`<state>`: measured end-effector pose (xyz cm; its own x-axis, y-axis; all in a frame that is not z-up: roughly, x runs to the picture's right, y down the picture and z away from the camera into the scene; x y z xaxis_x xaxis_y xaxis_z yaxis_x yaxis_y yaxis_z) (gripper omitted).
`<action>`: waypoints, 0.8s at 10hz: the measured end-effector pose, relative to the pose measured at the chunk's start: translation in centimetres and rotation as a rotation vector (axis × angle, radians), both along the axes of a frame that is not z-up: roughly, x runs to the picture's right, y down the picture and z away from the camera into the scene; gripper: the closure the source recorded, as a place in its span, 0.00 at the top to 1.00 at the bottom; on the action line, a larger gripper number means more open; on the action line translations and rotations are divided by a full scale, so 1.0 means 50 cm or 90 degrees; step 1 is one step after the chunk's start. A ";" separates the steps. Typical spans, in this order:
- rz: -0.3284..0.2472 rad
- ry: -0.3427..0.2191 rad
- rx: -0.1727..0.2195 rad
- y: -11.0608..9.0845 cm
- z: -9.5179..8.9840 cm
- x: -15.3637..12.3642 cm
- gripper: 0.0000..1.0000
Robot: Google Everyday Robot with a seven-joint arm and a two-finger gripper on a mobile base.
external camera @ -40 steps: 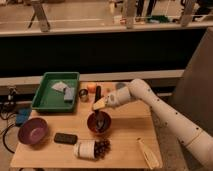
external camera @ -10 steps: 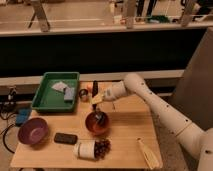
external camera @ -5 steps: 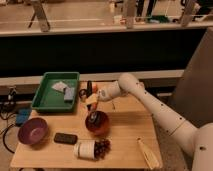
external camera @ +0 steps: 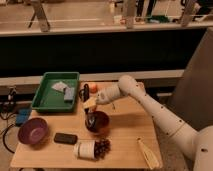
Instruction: Wipe red bowl with brush
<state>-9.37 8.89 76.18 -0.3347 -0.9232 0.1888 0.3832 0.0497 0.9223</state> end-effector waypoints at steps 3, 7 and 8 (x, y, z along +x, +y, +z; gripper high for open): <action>-0.014 0.009 0.009 0.022 -0.024 0.026 0.08; -0.009 0.063 0.031 0.011 -0.020 0.087 0.08; -0.006 0.067 0.036 0.003 -0.019 0.088 0.08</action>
